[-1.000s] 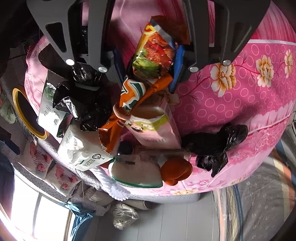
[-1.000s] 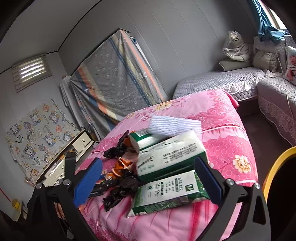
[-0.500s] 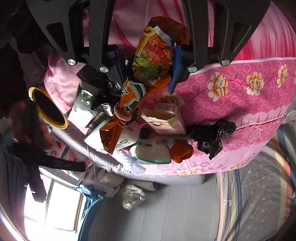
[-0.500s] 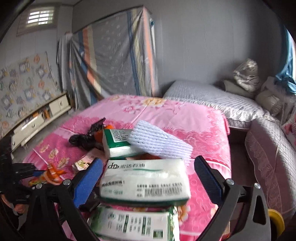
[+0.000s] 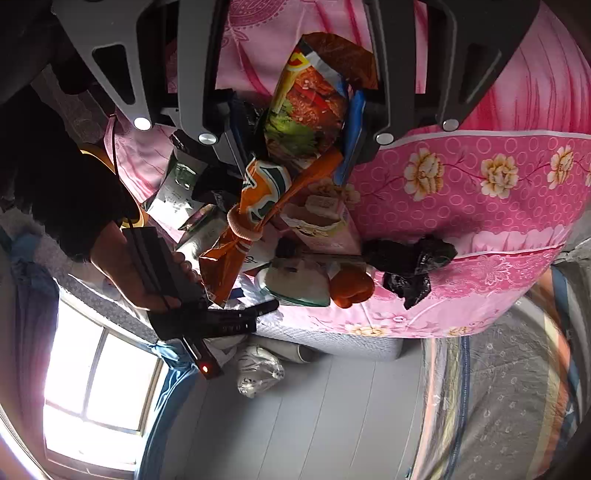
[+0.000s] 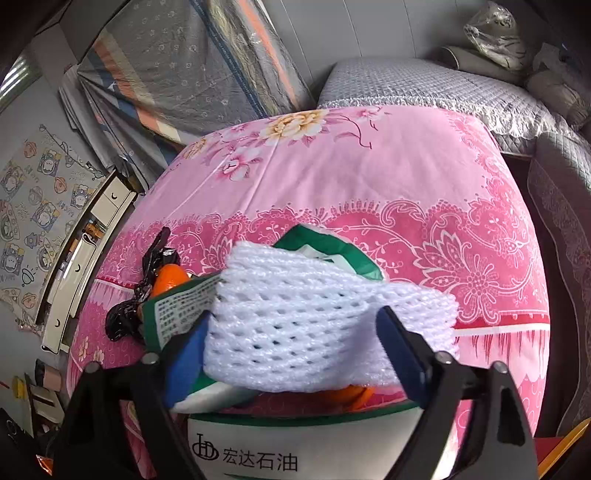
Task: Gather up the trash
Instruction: 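Grasp the white foam net with the right tool and lift it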
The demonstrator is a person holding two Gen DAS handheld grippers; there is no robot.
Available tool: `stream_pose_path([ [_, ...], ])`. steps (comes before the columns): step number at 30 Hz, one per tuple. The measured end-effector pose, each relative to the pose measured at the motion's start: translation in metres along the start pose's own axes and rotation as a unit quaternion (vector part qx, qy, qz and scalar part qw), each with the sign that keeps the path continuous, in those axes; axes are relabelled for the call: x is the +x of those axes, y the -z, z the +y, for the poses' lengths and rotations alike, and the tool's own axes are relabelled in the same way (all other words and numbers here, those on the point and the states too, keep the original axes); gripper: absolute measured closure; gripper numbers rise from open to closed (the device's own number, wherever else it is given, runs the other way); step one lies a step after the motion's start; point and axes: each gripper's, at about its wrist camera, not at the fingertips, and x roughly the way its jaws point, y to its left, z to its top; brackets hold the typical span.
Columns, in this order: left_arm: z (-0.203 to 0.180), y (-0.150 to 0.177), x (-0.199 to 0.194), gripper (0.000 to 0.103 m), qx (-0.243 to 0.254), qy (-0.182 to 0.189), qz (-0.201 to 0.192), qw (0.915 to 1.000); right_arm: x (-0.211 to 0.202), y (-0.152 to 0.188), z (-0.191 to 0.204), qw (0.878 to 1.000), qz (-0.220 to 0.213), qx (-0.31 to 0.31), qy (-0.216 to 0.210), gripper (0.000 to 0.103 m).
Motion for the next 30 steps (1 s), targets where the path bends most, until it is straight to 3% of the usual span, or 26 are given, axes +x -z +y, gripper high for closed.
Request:
stream_pose_path([
  [4, 0.004, -0.003, -0.004, 0.063, -0.006, -0.003, -0.008, 0.9999, -0.004, 0.001, -0.013, 0.999, -0.009, 0.023, -0.023, 0.073],
  [5, 0.005, -0.004, -0.006, 0.063, -0.007, -0.005, -0.012, 0.9999, -0.009, 0.002, -0.016, 0.999, -0.013, 0.027, -0.029, 0.077],
  [10, 0.001, -0.009, -0.014, 0.063, -0.011, -0.006, -0.031, 0.9994, -0.05, 0.011, -0.025, 0.996, -0.045, 0.036, -0.068, 0.08],
  [18, -0.017, -0.021, -0.021, 0.063, 0.0, 0.006, -0.049, 0.9988, -0.136, 0.053, -0.031, 0.98, -0.091, 0.051, -0.168, 0.08],
  [25, -0.032, -0.026, -0.019, 0.063, 0.007, 0.01, -0.052, 0.9986, -0.192, 0.1, -0.045, 0.97, -0.125, 0.065, -0.201, 0.08],
  [30, -0.051, -0.033, -0.014, 0.063, 0.025, 0.024, -0.05, 0.9981, -0.233, 0.13, -0.071, 0.964, -0.168, 0.085, -0.187, 0.08],
])
